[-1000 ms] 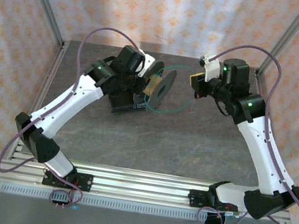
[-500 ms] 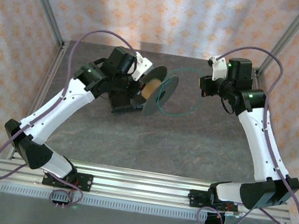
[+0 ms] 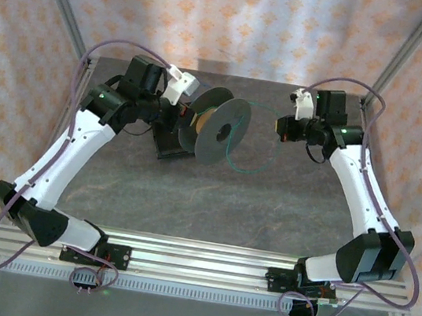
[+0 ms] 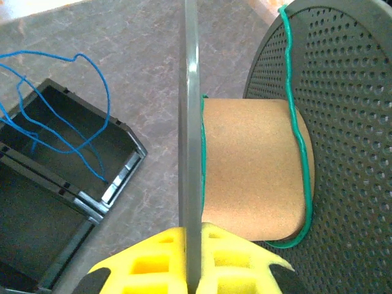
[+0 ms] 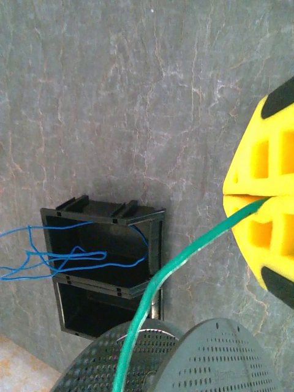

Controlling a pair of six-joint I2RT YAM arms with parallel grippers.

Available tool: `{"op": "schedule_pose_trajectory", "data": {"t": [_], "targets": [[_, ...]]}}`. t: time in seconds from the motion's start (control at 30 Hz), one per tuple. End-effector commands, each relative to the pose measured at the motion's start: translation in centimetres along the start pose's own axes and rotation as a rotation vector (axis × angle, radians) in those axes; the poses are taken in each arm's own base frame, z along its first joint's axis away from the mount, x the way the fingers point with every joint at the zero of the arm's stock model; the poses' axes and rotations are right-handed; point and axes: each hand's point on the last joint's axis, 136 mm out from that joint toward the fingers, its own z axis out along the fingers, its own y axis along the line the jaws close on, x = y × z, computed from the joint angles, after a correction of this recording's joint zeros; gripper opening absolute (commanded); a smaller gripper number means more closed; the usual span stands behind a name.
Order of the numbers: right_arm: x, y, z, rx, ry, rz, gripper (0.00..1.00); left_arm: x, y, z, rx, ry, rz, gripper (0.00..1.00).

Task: Wrap the cables

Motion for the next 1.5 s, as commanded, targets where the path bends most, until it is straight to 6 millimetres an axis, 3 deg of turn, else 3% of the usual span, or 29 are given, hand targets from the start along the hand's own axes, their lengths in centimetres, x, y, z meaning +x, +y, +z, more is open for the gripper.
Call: {"op": "schedule_pose_trajectory", "data": {"t": [0.0,0.4,0.6,0.8,0.93,1.17,1.23,1.33,1.47], "targets": [[0.7,-1.3,0.7,0.015,0.004,0.05,0.0,-3.4,-2.1,-3.3,0.117,-0.162,-0.025,0.0],[4.0,2.9,0.8,-0.242,0.003,0.014,0.0,-7.3,-0.5,-4.6,0.364,-0.299,-0.273,0.0],[5.0,6.1,0.6,-0.337,-0.006,-0.069,0.0,-9.3,0.6,-4.1,0.412,-0.35,-0.376,0.0],[4.5,8.1,0.8,-0.377,-0.061,-0.116,0.0,-10.9,2.7,-2.8,0.395,-0.429,-0.482,0.0],[3.5,7.9,1.0,-0.363,-0.124,-0.09,0.0,-11.4,3.4,-2.1,0.367,-0.472,-0.523,0.0],[2.0,8.2,1.8,-0.394,-0.21,0.003,0.0,-11.0,1.8,0.1,0.291,-0.506,-0.474,0.0],[2.0,7.7,2.3,-0.367,-0.213,0.025,0.04,-10.8,1.0,0.6,0.276,-0.507,-0.449,0.0],[2.2,6.4,2.7,-0.296,-0.216,0.042,0.26,-10.3,0.6,1.4,0.227,-0.493,-0.413,0.0],[2.2,6.1,2.4,-0.266,-0.223,0.044,0.38,-9.8,0.5,1.7,0.196,-0.479,-0.39,0.0]]}}
